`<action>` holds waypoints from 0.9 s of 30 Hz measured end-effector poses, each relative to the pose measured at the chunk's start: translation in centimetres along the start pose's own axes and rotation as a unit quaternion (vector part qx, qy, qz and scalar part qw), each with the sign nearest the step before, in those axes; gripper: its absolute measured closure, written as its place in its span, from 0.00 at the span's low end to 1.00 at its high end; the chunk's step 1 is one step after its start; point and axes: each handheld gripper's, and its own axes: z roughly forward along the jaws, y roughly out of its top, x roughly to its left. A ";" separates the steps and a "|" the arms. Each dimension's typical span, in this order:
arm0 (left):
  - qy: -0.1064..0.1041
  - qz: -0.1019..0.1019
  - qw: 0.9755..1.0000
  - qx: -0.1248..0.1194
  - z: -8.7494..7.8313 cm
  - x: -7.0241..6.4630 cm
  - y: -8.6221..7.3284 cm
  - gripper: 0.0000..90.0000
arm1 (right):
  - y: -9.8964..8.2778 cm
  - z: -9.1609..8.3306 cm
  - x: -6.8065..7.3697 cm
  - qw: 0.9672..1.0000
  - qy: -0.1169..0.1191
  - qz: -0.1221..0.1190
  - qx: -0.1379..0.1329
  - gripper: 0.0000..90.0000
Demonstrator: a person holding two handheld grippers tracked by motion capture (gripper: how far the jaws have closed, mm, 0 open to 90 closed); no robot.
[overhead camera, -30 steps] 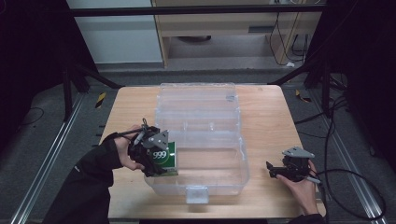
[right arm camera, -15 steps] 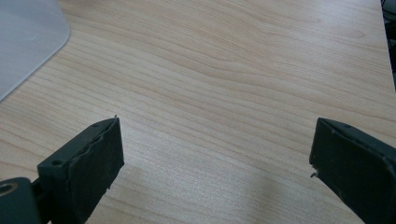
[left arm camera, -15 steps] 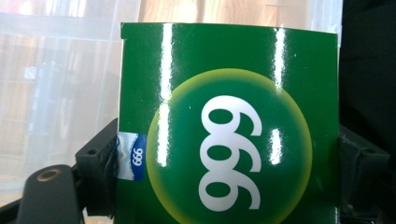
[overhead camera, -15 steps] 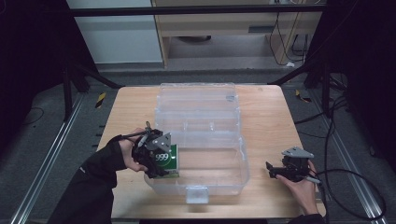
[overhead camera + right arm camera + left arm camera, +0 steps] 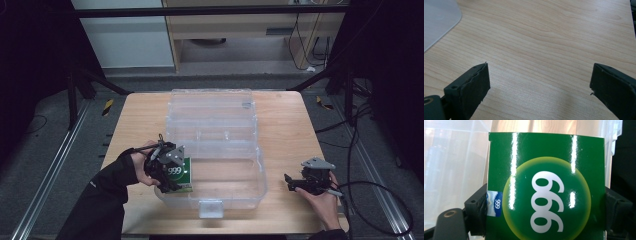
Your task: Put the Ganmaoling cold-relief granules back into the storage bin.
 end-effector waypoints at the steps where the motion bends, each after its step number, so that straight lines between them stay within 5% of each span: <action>1: -0.001 -0.002 1.000 0.001 0.1 0.0 0.0 0.17 | 0.0 0.0 0.0 1.000 0.000 0.000 0.000 0.04; 27: -0.009 -0.010 1.000 0.006 2.6 0.0 -1.0 0.16 | 0.0 0.1 0.1 1.000 0.002 0.000 0.009 0.03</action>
